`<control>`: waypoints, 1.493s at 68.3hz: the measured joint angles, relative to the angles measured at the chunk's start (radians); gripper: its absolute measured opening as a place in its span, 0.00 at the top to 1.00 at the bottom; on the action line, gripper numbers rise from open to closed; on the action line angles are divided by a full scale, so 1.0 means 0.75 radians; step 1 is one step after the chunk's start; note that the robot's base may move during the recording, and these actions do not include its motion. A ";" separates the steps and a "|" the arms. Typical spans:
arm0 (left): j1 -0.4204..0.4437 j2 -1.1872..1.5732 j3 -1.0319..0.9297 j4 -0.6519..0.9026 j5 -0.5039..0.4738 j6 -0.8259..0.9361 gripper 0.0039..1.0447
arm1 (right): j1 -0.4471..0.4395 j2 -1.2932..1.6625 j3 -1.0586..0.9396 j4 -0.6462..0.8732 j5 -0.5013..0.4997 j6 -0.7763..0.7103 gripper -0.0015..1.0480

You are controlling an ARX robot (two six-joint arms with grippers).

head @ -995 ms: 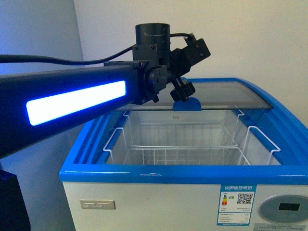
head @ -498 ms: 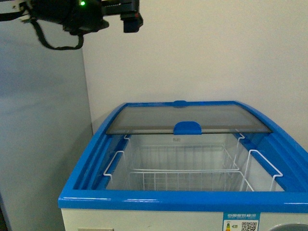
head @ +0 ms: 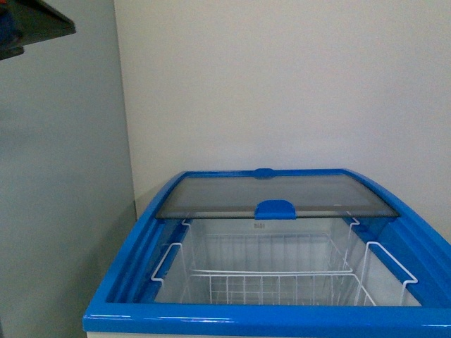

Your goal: Put drink in fridge

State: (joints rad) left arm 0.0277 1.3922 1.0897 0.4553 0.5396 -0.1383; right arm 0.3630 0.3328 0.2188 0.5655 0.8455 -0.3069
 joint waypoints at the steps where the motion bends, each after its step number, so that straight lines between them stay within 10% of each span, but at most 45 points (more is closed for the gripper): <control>1: 0.006 -0.011 -0.015 0.006 0.009 -0.002 0.08 | 0.000 0.000 0.000 0.000 0.000 0.000 0.59; 43: 0.077 -0.624 -0.693 -0.006 0.120 -0.104 0.08 | 0.000 0.000 0.000 0.000 -0.001 0.000 0.59; 58: -0.030 -0.961 -0.949 -0.242 -0.683 0.115 0.40 | 0.000 0.000 0.000 0.000 0.000 0.000 0.59; 83: -0.035 -1.458 -1.256 -0.406 -0.720 0.166 0.96 | -0.001 0.001 0.001 -0.004 -0.008 0.007 0.59; 95: -0.035 -1.514 -1.305 -0.407 -0.718 0.170 0.98 | -0.326 0.058 0.365 -0.984 -0.697 0.400 0.60; 102: -0.035 -1.545 -1.329 -0.416 -0.720 0.170 0.98 | -0.621 0.175 0.467 -1.224 -1.062 0.444 0.60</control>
State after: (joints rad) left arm 0.0013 0.2337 0.0929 0.1432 -0.0006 -0.0109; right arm -0.1024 0.4644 0.5694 -0.3527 0.0494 0.0261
